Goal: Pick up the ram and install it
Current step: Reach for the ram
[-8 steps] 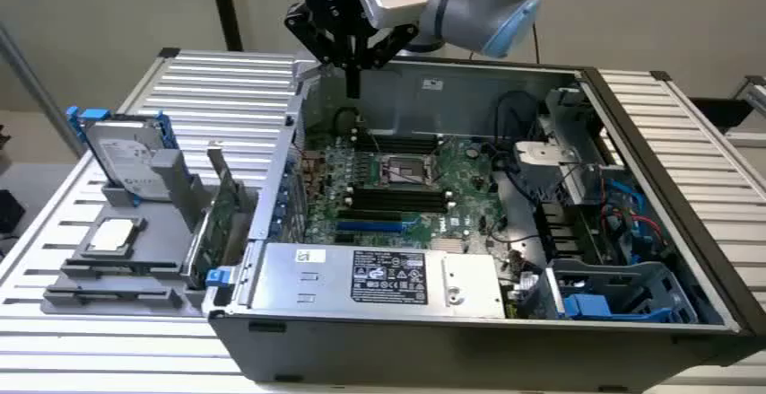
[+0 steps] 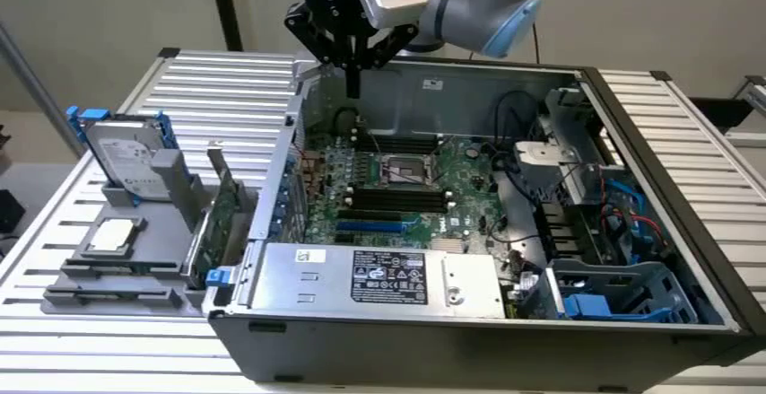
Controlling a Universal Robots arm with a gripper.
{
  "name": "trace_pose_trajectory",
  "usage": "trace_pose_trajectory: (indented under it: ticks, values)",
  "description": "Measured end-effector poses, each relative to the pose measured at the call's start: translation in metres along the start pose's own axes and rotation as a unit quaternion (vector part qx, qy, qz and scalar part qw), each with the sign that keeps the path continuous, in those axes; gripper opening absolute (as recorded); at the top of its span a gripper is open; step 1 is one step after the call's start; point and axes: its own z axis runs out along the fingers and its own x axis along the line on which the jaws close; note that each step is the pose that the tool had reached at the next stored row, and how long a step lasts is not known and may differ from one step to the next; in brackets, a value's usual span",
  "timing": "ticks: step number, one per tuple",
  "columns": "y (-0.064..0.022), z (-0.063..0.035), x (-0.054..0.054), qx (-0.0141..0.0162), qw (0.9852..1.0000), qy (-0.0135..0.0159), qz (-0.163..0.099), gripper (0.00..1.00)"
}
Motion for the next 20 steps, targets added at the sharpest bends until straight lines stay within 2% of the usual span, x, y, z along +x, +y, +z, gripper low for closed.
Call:
trace_pose_trajectory:
  ticks: [6, 8, 11, 15, 20]
  values:
    - [-0.0007, -0.0002, 0.0, 0.0001, 1.0, 0.0001, 0.0, 0.0]
    - [-0.0041, -0.0003, 0.0, 0.0001, 1.0, 0.0, 0.0, 0.0]
    - [-0.0137, -0.0007, 0.002, 0.0, 1.0, 0.0, 0.0, 0.0]
    - [-0.0277, -0.0016, 0.013, 0.0, 1.0, 0.0, 0.0, 0.0]
    - [-0.0388, -0.0025, 0.035, 0.0, 1.0, 0.0, 0.0, 0.0]
